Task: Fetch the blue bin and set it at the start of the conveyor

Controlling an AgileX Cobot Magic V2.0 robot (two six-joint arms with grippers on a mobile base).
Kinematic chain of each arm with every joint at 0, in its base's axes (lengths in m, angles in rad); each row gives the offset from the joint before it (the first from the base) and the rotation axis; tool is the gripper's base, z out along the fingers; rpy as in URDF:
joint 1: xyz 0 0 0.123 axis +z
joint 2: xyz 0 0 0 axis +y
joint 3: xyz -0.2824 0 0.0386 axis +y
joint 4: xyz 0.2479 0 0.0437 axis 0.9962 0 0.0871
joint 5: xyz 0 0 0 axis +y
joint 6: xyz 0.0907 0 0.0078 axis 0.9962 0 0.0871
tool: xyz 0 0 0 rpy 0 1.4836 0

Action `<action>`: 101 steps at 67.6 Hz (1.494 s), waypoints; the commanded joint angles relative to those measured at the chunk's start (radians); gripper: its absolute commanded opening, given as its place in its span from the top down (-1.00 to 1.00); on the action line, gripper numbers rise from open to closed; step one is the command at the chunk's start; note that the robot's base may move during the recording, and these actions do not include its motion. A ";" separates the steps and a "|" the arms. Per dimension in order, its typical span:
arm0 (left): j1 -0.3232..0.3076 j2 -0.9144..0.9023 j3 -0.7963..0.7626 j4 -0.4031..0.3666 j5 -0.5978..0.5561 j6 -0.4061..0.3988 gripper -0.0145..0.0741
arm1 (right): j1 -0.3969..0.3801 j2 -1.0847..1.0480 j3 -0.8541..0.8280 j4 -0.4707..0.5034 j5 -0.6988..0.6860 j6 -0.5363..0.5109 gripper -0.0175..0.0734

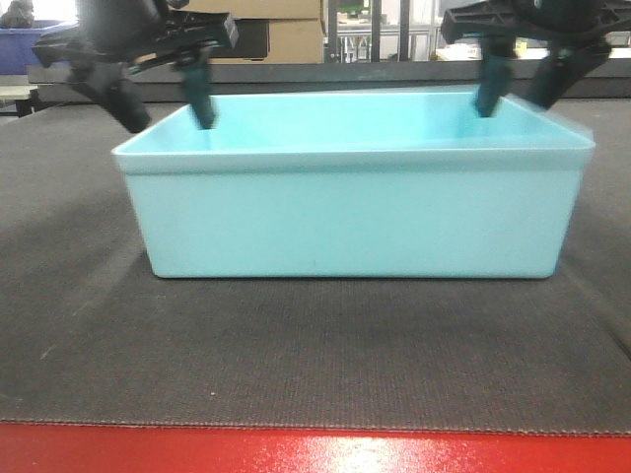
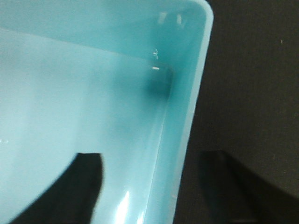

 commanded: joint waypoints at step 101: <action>0.280 -1.296 1.052 0.112 -0.613 0.001 0.92 | -0.159 -1.083 0.883 -0.025 -0.504 -0.010 0.97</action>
